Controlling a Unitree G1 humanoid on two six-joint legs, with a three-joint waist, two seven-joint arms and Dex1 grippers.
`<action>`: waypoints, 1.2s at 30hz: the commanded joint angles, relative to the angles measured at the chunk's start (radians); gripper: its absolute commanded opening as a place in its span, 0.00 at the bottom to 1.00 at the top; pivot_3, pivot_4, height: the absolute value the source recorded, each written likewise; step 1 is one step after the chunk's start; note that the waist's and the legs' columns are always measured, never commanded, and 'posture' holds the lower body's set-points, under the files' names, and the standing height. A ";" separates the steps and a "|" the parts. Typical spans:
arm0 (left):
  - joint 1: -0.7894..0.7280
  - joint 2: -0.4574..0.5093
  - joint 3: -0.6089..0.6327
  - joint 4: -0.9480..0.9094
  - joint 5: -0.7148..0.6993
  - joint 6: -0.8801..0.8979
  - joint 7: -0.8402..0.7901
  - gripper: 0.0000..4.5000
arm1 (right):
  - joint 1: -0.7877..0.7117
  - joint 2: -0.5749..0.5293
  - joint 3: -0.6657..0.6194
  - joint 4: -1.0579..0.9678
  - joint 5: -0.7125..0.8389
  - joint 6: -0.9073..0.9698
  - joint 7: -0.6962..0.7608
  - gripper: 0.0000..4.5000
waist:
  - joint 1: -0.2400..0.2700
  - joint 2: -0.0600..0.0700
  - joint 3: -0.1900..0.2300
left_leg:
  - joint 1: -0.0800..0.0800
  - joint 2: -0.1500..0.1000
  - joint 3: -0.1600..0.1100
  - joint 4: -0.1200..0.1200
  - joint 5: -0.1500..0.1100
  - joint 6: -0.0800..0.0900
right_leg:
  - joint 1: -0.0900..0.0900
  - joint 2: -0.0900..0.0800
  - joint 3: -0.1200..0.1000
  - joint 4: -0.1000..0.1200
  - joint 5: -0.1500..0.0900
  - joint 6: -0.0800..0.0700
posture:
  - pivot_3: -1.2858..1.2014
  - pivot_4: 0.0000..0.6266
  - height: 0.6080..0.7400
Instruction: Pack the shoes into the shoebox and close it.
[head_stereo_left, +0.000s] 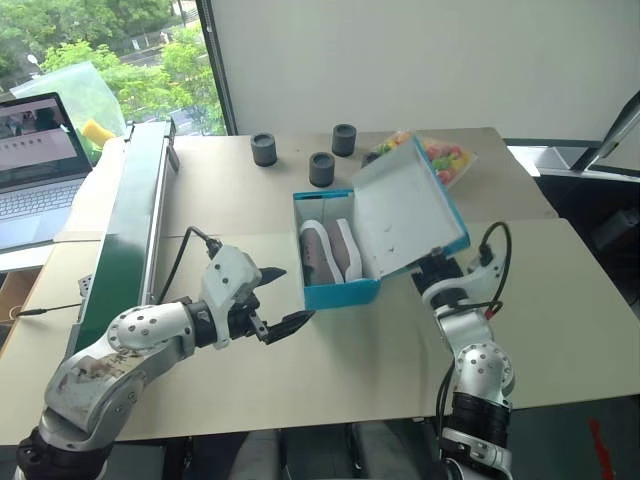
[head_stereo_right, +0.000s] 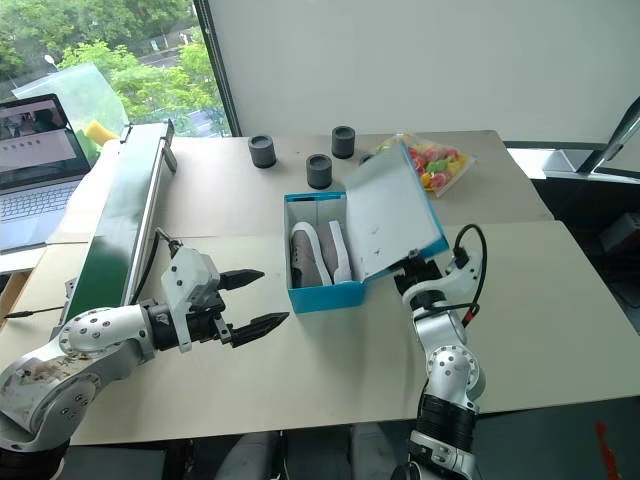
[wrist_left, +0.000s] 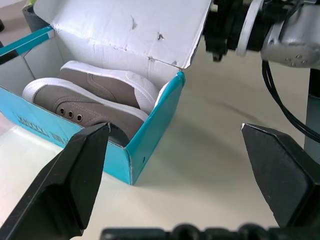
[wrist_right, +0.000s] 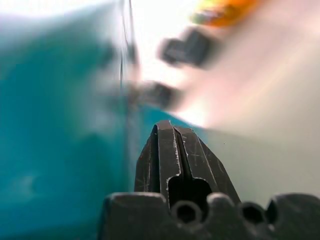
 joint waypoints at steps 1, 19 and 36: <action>-0.007 -0.002 0.028 -0.025 -0.010 -0.001 0.020 1.00 | -0.089 -0.127 0.070 -0.149 0.120 0.087 0.123 0.01 | 0.001 0.000 0.000 | 0.000 0.000 0.000 0.000 0.000 0.000 | 0.000 0.000 0.000 0.000 0.000 0.000 | 0.52 0.24 1.00; 0.062 -0.038 0.053 -0.112 -0.044 0.025 0.133 1.00 | -0.659 -0.257 0.620 0.594 -0.532 -0.109 0.499 0.01 | 0.004 0.000 0.000 | -0.001 0.000 0.000 0.000 0.000 0.000 | -0.001 0.000 -0.001 0.000 0.000 -0.001 | 0.52 0.24 1.00; 0.086 -0.038 0.082 -0.143 -0.060 0.041 0.192 1.00 | -0.796 -0.118 0.690 1.305 -0.946 -0.498 0.536 0.01 | 0.003 0.000 0.000 | -0.001 0.000 -0.001 0.000 -0.002 -0.003 | -0.002 -0.001 -0.001 0.001 0.002 -0.001 | 0.52 0.24 1.00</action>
